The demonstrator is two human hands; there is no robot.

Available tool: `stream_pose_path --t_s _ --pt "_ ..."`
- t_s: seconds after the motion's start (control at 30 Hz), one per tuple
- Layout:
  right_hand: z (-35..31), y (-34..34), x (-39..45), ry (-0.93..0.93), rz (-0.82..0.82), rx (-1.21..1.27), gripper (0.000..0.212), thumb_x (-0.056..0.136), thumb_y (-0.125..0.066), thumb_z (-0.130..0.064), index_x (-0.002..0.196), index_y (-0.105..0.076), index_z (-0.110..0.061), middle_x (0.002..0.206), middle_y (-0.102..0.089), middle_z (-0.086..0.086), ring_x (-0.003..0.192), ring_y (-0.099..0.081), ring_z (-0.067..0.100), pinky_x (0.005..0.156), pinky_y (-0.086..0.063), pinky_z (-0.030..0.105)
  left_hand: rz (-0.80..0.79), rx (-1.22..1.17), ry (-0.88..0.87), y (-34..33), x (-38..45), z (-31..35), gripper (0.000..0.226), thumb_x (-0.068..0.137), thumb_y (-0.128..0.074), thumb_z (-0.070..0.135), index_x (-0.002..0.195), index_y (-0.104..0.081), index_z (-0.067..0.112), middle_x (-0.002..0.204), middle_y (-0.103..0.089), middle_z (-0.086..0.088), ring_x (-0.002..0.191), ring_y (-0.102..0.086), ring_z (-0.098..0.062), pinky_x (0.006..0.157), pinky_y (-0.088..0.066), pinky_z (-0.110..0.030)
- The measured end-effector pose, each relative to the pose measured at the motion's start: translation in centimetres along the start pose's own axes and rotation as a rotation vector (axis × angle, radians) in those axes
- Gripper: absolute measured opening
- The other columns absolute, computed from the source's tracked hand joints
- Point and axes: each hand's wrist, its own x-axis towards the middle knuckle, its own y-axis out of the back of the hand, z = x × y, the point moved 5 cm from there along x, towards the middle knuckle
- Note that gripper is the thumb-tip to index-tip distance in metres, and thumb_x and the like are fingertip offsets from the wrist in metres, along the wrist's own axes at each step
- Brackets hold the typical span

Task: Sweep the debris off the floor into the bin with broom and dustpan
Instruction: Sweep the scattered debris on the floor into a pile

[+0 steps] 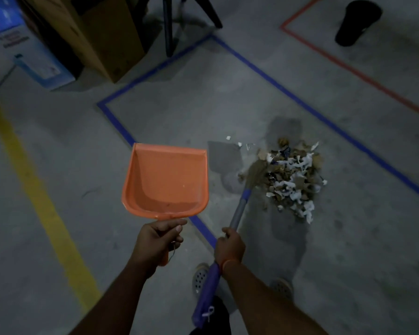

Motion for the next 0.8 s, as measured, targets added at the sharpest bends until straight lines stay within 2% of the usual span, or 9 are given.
stream_pose_path --t_s 0.13,0.23,0.33,0.47,0.6,0.67,0.8 --pt "-0.4 -1.7 -3.0 0.056 0.038 0.056 0.036 0.094 -0.052 -0.007 0.126 -0.063 -0.015 0.122 -0.066 0.011 0.11 -0.063 0.024 0.093 -0.048 0.027 0.005 -0.031 -0.004 1.1 0.1 0.3 0.017 0.093 -0.064 0.002 0.102 -0.077 0.008 0.069 -0.065 -0.018 0.067 -0.062 -0.022 0.058 -0.053 -0.024" --pt "-2.2 -3.4 -2.6 0.102 0.005 0.056 0.037 0.093 -0.052 -0.007 0.127 -0.063 -0.017 0.122 -0.066 0.012 0.111 -0.063 0.024 0.093 -0.048 0.025 0.024 -0.013 -0.014 2.7 0.5 0.2 0.018 0.093 -0.064 0.002 0.102 -0.077 0.009 0.069 -0.065 -0.019 0.066 -0.062 -0.022 0.059 -0.053 -0.024" --pt "-5.2 -4.9 0.3 0.104 -0.052 0.054 0.037 0.09 -0.053 -0.008 0.124 -0.065 -0.017 0.123 -0.065 0.01 0.112 -0.062 0.025 0.094 -0.045 0.022 0.033 0.002 -0.022 4.1 0.7 0.0 0.018 0.093 -0.064 0.004 0.104 -0.077 0.01 0.068 -0.065 -0.016 0.066 -0.062 -0.02 0.059 -0.053 -0.026" --pt "-9.5 -6.7 6.5 0.154 -0.083 -0.029 0.036 0.083 -0.057 -0.009 0.115 -0.07 -0.019 0.114 -0.069 0.011 0.103 -0.066 0.028 0.094 -0.053 0.031 0.032 0.002 -0.032 5.2 1.2 0.3 0.018 0.093 -0.064 0.003 0.102 -0.077 0.01 0.068 -0.065 -0.017 0.063 -0.061 -0.018 0.057 -0.052 -0.024" --pt "-10.8 -7.4 11.7 0.083 -0.115 -0.006 0.035 0.076 -0.057 -0.009 0.107 -0.072 -0.017 0.104 -0.072 0.015 0.093 -0.07 0.036 0.083 -0.059 0.046 0.015 -0.009 -0.05 5.9 1.6 0.8 0.018 0.092 -0.064 0.002 0.103 -0.077 0.008 0.068 -0.065 -0.019 0.062 -0.06 -0.02 0.057 -0.052 -0.024" --pt "-10.1 -6.8 12.8 0.045 -0.088 -0.003 0.031 0.076 -0.059 -0.008 0.103 -0.073 -0.016 0.101 -0.073 0.013 0.09 -0.071 0.034 0.082 -0.059 0.045 0.01 -0.014 -0.054 6.0 1.6 0.9 0.018 0.092 -0.063 0.0 0.102 -0.077 0.007 0.068 -0.064 -0.019 0.061 -0.06 -0.018 0.056 -0.052 -0.023" --pt "-6.3 -4.3 12.7 -0.082 -0.008 0.05 0.022 0.077 -0.059 -0.013 0.091 -0.068 -0.028 0.103 -0.072 0.008 0.087 -0.071 0.03 0.082 -0.059 0.042 -0.003 -0.013 -0.053 5.4 1.5 0.7 0.018 0.092 -0.064 0.002 0.101 -0.078 0.009 0.067 -0.065 -0.016 0.062 -0.062 -0.017 0.057 -0.053 -0.023"
